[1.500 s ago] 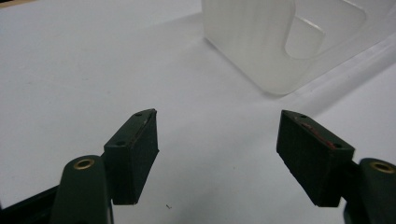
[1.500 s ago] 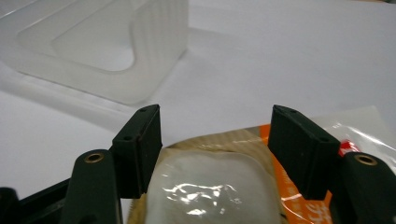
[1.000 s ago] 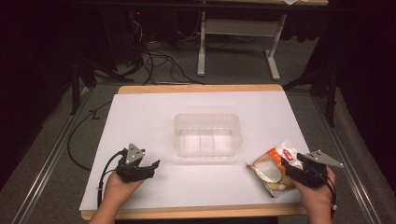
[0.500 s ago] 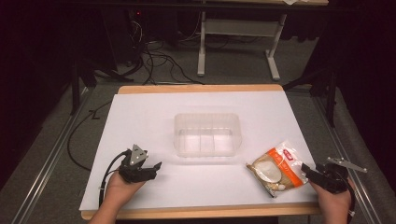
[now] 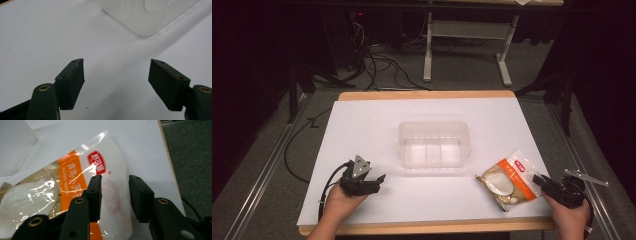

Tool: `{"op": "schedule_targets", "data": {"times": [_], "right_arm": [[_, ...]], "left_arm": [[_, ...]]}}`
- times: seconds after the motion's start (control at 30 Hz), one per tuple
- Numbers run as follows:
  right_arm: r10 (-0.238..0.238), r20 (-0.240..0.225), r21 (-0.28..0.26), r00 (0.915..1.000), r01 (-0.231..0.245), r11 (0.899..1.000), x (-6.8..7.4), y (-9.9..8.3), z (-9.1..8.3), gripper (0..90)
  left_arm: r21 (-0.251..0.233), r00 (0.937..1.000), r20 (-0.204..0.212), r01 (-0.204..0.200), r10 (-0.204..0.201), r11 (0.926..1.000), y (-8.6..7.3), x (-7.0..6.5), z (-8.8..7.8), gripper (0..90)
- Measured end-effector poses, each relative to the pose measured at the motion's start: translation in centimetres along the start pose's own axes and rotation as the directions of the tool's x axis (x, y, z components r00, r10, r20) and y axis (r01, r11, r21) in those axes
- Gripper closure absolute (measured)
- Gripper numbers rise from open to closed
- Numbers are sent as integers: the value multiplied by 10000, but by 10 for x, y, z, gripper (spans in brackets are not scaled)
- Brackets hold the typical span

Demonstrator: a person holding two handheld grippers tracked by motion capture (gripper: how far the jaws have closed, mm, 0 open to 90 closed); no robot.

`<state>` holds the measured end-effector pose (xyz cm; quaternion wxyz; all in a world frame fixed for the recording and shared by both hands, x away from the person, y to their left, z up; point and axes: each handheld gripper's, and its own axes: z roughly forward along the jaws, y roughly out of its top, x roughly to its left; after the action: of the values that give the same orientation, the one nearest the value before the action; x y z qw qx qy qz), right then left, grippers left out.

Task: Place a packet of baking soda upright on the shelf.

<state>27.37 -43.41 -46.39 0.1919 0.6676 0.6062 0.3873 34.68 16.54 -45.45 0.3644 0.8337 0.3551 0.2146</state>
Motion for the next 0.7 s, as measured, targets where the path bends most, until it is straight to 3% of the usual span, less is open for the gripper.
{"op": "schedule_targets", "data": {"times": [0.2, 0.43, 0.6, 0.7], "right_arm": [[-272, -504, 255, 9984, 286, 9993, 6, 1, 4, 691], [-373, -448, 522, 9983, 397, 9978, 8, 0, 8, 708], [-200, -102, 612, 9997, 206, 9979, 1, -3, 13, 716], [119, -304, 564, 9995, -102, 9984, -4, -3, 13, 751]], "left_arm": [[66, 9999, -3, -130, 130, 9999, 0, -2, 1, 292], [153, 9997, -19, -252, 253, 9996, 0, -3, 2, 292], [169, 9995, -12, -319, 319, 9993, 0, -4, 2, 292], [197, 9994, -9, -345, 345, 9992, 0, -5, 3, 291]]}}
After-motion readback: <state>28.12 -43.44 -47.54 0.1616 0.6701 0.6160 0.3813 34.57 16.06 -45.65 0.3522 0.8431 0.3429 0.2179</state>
